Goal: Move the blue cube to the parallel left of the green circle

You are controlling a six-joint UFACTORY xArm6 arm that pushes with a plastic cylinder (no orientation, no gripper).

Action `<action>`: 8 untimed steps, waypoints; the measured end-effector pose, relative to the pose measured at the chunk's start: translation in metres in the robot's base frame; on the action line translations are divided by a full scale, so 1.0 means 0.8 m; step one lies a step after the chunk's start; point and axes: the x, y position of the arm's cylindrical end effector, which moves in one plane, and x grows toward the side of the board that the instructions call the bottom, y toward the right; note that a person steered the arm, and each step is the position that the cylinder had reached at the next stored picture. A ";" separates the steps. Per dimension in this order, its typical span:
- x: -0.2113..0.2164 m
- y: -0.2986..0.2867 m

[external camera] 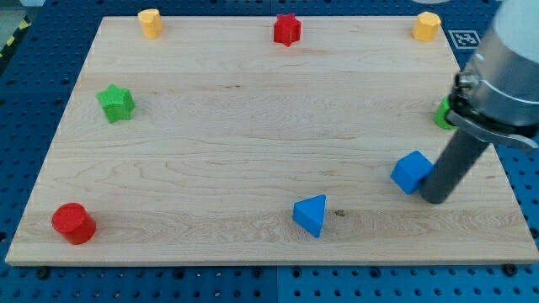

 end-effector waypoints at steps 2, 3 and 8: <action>-0.073 -0.051; -0.101 -0.093; -0.117 0.042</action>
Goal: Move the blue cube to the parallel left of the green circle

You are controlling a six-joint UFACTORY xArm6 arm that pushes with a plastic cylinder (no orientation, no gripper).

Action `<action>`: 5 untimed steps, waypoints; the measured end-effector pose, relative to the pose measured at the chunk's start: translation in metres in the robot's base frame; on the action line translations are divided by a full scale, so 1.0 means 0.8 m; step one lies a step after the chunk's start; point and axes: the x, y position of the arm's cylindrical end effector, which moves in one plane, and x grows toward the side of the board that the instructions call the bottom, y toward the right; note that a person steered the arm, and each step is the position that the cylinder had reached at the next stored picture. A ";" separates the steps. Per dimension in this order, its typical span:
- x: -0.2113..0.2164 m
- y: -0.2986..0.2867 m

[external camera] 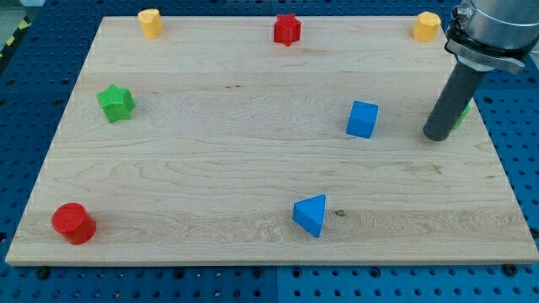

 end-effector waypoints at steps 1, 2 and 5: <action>-0.015 -0.037; -0.028 -0.089; -0.022 -0.133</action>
